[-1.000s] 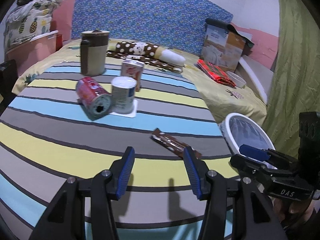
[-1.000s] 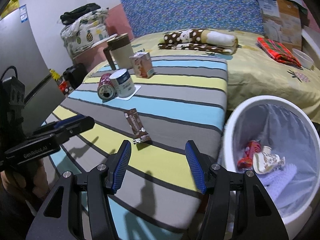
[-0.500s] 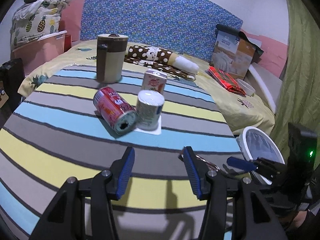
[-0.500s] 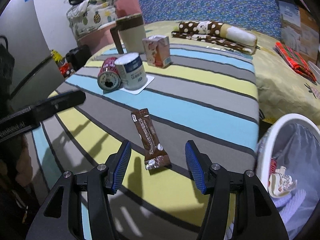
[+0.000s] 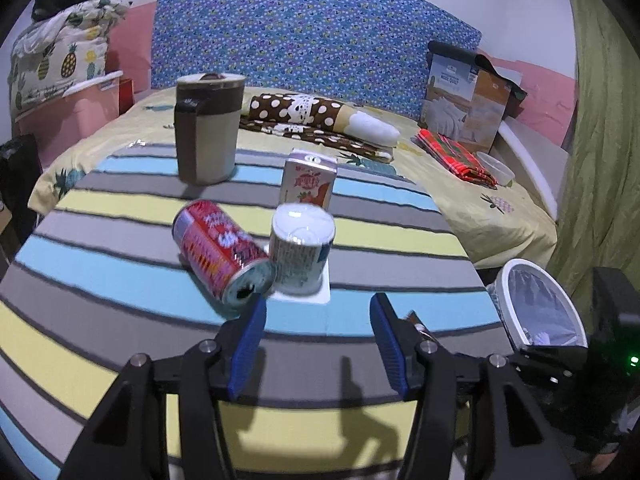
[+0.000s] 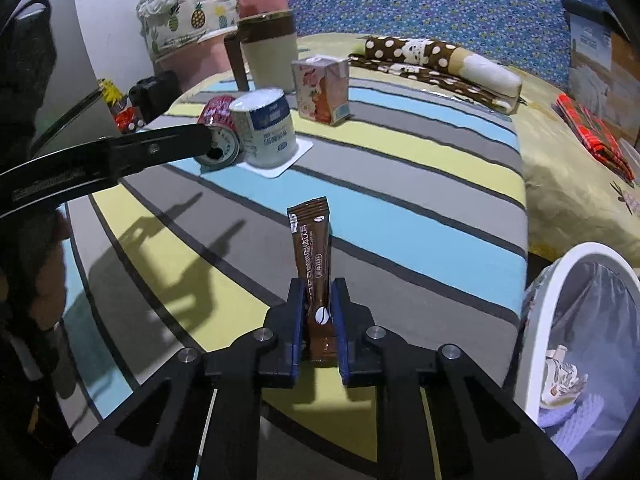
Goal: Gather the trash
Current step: 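Grasp the white lidded cup with the left tool while the right tool grasps the chocolate snack stick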
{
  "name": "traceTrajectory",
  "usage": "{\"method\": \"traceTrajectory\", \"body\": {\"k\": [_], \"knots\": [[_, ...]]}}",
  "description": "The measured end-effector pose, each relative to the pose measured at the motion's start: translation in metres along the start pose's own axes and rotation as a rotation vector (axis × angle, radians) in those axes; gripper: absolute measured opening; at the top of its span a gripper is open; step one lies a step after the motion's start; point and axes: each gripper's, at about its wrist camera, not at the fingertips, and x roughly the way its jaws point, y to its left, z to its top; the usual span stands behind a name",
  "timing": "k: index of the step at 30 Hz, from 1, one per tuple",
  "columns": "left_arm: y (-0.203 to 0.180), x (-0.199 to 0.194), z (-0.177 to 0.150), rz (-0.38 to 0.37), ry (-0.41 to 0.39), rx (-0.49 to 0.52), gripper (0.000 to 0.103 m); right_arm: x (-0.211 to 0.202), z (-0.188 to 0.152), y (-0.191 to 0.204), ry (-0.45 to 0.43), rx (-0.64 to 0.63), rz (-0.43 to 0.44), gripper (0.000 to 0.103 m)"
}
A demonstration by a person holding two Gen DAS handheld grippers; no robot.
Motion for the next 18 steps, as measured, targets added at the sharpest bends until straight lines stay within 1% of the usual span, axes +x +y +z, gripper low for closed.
{"method": "traceTrajectory", "body": {"k": [6, 13, 18], "knots": [[0.001, 0.017, 0.017, 0.026, -0.013, 0.018, 0.060, -0.005, 0.001, -0.008, -0.027, 0.034, -0.001, 0.015], [-0.004, 0.041, 0.031, 0.056, 0.001, 0.053, 0.061, -0.009, 0.004, -0.017, -0.053, 0.060, -0.003, 0.015], [-0.007, 0.055, 0.035, 0.072, 0.018, 0.071, 0.061, -0.011, 0.005, -0.026, -0.069, 0.085, -0.009, 0.015]]}}
